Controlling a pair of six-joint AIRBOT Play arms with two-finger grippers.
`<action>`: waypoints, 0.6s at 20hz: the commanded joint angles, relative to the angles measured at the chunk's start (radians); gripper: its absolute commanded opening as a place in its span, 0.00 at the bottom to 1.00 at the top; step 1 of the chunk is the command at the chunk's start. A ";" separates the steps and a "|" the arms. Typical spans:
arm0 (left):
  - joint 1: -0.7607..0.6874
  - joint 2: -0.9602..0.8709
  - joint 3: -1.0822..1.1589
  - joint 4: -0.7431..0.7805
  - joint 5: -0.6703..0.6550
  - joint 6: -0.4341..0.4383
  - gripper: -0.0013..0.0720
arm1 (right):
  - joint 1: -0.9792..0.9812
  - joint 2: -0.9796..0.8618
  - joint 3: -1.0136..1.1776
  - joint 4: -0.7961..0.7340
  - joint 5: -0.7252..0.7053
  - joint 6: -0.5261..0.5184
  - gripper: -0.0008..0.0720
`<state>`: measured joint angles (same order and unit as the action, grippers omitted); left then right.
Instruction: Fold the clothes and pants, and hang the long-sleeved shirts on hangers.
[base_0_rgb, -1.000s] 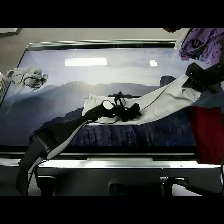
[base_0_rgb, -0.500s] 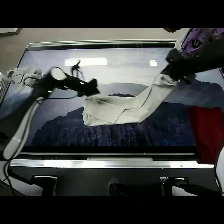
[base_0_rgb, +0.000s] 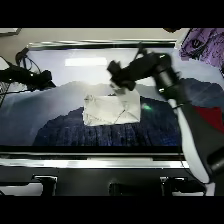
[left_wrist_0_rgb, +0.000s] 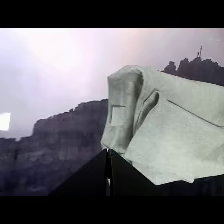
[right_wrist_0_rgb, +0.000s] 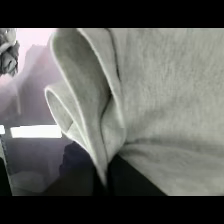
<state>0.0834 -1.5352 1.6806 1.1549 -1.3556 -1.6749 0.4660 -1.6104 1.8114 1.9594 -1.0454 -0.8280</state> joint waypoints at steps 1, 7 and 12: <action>0.055 0.014 0.000 0.018 -0.036 0.007 0.05 | 0.103 -0.093 0.001 -0.003 0.111 0.076 0.05; 0.065 0.014 0.000 0.017 -0.036 0.006 0.05 | 0.165 -0.190 0.001 0.027 0.137 0.116 0.05; 0.065 0.014 0.000 0.017 -0.038 0.006 0.05 | 0.175 -0.250 0.001 0.050 0.167 0.119 0.06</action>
<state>0.1467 -1.5219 1.6806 1.1706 -1.3914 -1.6676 0.6323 -1.8275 1.8114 1.9907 -0.8967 -0.7197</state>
